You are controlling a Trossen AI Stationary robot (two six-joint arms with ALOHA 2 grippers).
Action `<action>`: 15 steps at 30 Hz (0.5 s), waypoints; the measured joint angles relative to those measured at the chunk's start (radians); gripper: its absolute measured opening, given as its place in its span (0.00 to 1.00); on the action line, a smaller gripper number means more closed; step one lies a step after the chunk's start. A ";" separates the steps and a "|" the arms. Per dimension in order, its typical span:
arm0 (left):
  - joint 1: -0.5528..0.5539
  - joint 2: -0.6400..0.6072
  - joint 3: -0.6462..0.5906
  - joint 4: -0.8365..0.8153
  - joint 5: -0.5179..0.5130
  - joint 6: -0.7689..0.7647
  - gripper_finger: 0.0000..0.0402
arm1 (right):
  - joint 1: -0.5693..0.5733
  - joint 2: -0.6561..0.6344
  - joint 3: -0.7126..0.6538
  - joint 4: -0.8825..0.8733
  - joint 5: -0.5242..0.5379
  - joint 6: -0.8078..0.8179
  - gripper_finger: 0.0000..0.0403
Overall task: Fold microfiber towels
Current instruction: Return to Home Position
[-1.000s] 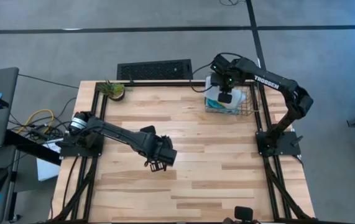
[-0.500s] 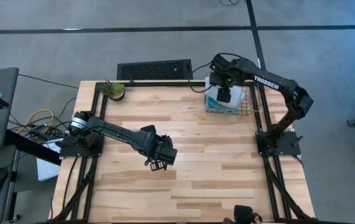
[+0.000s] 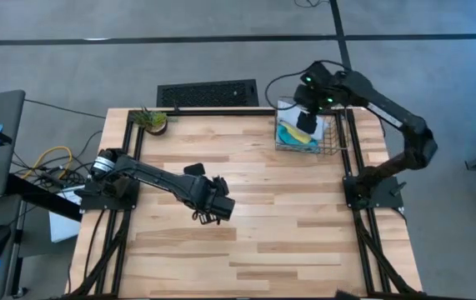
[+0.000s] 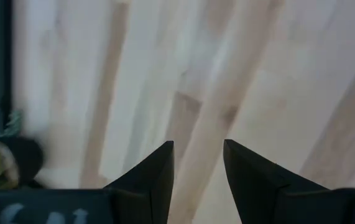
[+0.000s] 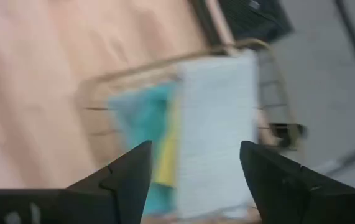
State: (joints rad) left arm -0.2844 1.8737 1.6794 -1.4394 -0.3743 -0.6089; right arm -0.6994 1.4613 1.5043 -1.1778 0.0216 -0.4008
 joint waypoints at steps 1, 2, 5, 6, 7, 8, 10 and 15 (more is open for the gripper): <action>0.000 -0.008 0.000 -0.019 -0.015 -0.014 0.33 | 0.008 -0.024 0.000 -0.012 -0.036 0.025 0.66; 0.000 -0.016 0.000 -0.041 -0.034 -0.032 0.33 | 0.018 -0.050 0.000 -0.029 -0.069 0.047 0.66; -0.002 -0.053 0.000 -0.086 -0.100 -0.081 0.33 | 0.065 -0.138 0.000 -0.076 -0.096 0.067 0.65; -0.003 -0.069 0.000 -0.095 -0.123 -0.091 0.32 | 0.083 -0.170 0.000 -0.079 -0.095 0.081 0.64; -0.003 -0.089 0.000 -0.104 -0.141 -0.098 0.31 | 0.102 -0.203 0.000 -0.074 -0.095 0.095 0.63; -0.003 -0.113 0.000 -0.106 -0.154 -0.101 0.30 | 0.121 -0.239 0.000 -0.068 -0.095 0.107 0.60; -0.003 -0.166 0.000 -0.104 -0.185 -0.103 0.25 | 0.159 -0.308 0.000 -0.061 -0.095 0.138 0.53; -0.003 -0.306 -0.025 -0.045 -0.266 -0.084 0.04 | 0.263 -0.453 -0.013 -0.038 -0.094 0.244 0.22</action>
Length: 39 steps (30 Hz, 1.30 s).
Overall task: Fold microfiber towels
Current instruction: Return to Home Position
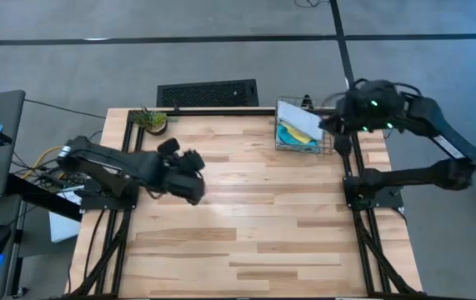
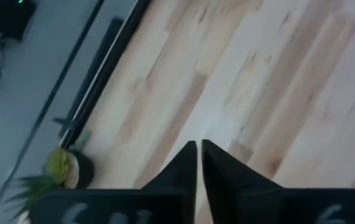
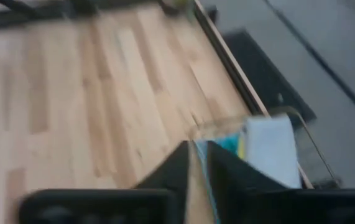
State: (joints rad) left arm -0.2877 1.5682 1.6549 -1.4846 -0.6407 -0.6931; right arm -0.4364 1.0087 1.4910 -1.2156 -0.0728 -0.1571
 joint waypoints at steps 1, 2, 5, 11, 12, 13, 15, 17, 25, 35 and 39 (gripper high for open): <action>0.000 -0.035 -0.024 0.030 -0.003 0.016 0.02 | 0.027 -0.030 -0.018 0.025 0.000 0.007 0.14; 0.000 -0.070 -0.053 0.066 0.001 0.035 0.02 | 0.053 -0.060 -0.043 0.059 -0.001 0.016 0.07; 0.001 -0.189 -0.178 0.227 0.023 0.095 0.01 | 0.124 -0.155 -0.138 0.177 -0.002 0.070 0.04; 0.027 -0.456 -0.472 0.664 0.145 0.221 0.00 | 0.244 -0.346 -0.347 0.352 -0.008 0.223 0.02; 0.032 -0.498 -0.524 0.739 0.164 0.252 0.00 | 0.267 -0.376 -0.388 0.377 -0.008 0.245 0.01; 0.036 -0.536 -0.573 0.800 0.173 0.281 0.00 | 0.289 -0.405 -0.434 0.407 -0.007 0.264 0.02; 0.048 -0.610 -0.674 0.908 0.185 0.313 0.00 | 0.325 -0.466 -0.531 0.515 -0.007 0.288 0.03; 0.066 -0.680 -0.764 1.005 0.192 0.324 0.00 | 0.355 -0.540 -0.624 0.625 -0.007 0.316 0.03; 0.123 -0.886 -1.024 1.212 0.215 0.348 0.00 | 0.430 -0.767 -0.919 0.872 -0.003 0.420 0.02; 0.148 -1.068 -1.236 1.277 0.191 0.334 0.00 | 0.442 -0.987 -1.130 0.918 0.027 0.442 0.02; 0.148 -1.166 -1.323 1.321 0.191 0.334 0.00 | 0.441 -1.005 -1.191 0.910 0.032 0.471 0.02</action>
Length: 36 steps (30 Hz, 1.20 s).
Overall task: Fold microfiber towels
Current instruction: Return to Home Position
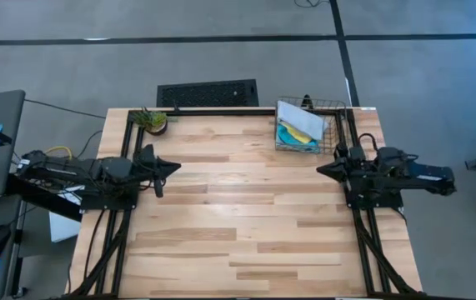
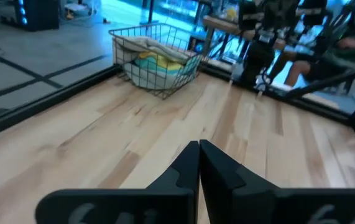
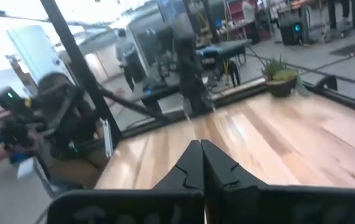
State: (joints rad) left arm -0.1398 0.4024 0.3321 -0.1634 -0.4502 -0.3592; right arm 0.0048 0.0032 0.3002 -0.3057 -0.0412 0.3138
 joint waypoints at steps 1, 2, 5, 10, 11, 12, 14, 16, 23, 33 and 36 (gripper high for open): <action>0.000 -0.025 -0.022 0.007 -0.001 0.000 0.00 | 0.000 0.005 -0.006 0.009 0.002 0.001 0.02; 0.000 -0.049 -0.042 0.023 -0.002 -0.003 0.00 | 0.000 0.010 -0.016 0.033 0.002 0.006 0.02; 0.000 -0.130 -0.105 0.037 -0.001 -0.004 0.00 | 0.000 0.000 -0.067 0.040 0.006 0.028 0.02; 0.000 -0.271 -0.199 0.059 0.000 0.007 0.00 | 0.000 -0.001 -0.140 0.153 0.007 0.030 0.02; 0.000 -0.302 -0.216 0.054 0.000 0.007 0.00 | 0.000 -0.001 -0.154 0.167 0.007 0.030 0.02; 0.000 -0.334 -0.235 0.051 -0.001 0.009 0.00 | 0.000 0.000 -0.164 0.182 0.007 0.030 0.02; 0.000 -0.391 -0.265 0.057 0.002 0.015 0.00 | 0.000 -0.002 -0.185 0.219 0.007 0.031 0.02; 0.000 -0.400 -0.262 0.076 0.013 0.053 0.00 | 0.000 -0.001 -0.214 0.250 0.007 0.035 0.02; 0.000 -0.398 -0.269 0.075 0.027 0.134 0.00 | 0.001 0.000 -0.288 0.351 -0.005 0.031 0.02; 0.000 -0.396 -0.267 0.062 0.017 0.138 0.00 | 0.000 0.002 -0.294 0.341 0.012 0.038 0.05; 0.000 -0.396 -0.267 0.060 0.015 0.147 0.00 | 0.000 0.004 -0.293 0.317 0.032 0.043 0.08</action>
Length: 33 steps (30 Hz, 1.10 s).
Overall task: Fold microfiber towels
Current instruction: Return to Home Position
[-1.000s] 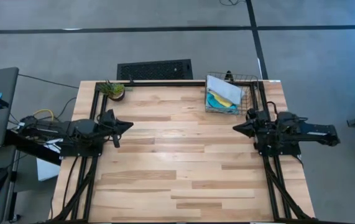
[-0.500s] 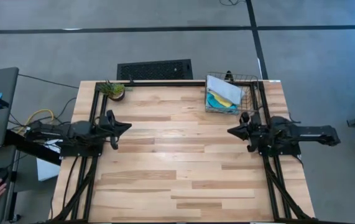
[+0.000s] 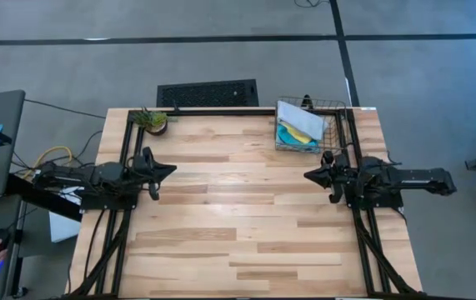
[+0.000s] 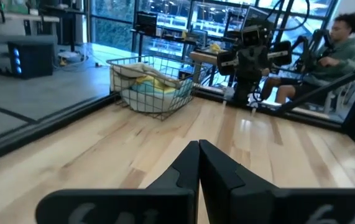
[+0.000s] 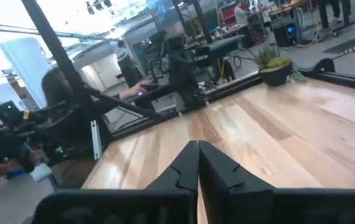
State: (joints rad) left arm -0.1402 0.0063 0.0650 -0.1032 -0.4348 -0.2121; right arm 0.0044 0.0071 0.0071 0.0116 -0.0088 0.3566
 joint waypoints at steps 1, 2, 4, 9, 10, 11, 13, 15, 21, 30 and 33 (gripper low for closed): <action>0.000 0.000 0.000 0.000 -0.001 0.018 0.00 | 0.000 -0.001 0.000 0.000 0.000 0.001 0.09; 0.000 0.000 0.000 0.000 -0.001 0.040 0.00 | 0.000 -0.001 0.000 0.000 0.000 0.001 0.09; 0.000 0.000 0.000 -0.001 0.001 0.083 0.00 | 0.000 -0.001 0.000 0.000 0.000 0.001 0.10; 0.000 0.000 0.000 -0.002 0.004 0.124 0.00 | 0.000 -0.001 0.000 -0.001 0.002 0.002 0.11; 0.000 0.000 0.000 -0.002 0.004 0.121 0.00 | 0.000 -0.001 0.000 -0.001 0.002 0.002 0.11; 0.000 0.000 0.000 -0.002 0.004 0.116 0.00 | 0.000 -0.001 0.000 -0.001 0.002 0.002 0.11; 0.000 0.000 0.000 -0.002 0.004 0.115 0.00 | 0.000 -0.001 0.000 -0.001 0.002 0.002 0.11; 0.000 0.000 0.000 -0.002 0.005 0.114 0.00 | 0.000 -0.001 0.000 -0.002 0.003 0.002 0.11; 0.000 0.000 0.000 -0.003 0.005 0.114 0.00 | 0.000 -0.001 0.000 -0.003 0.003 0.002 0.11; 0.000 0.000 0.000 -0.003 0.005 0.112 0.00 | 0.000 -0.001 0.000 -0.003 0.003 0.002 0.11; 0.000 0.000 0.000 -0.003 0.005 0.112 0.00 | 0.000 -0.001 0.000 -0.003 0.003 0.002 0.11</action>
State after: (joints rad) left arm -0.1402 0.0063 0.0647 -0.1062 -0.4297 -0.1001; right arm 0.0048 0.0063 0.0071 0.0086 -0.0063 0.3584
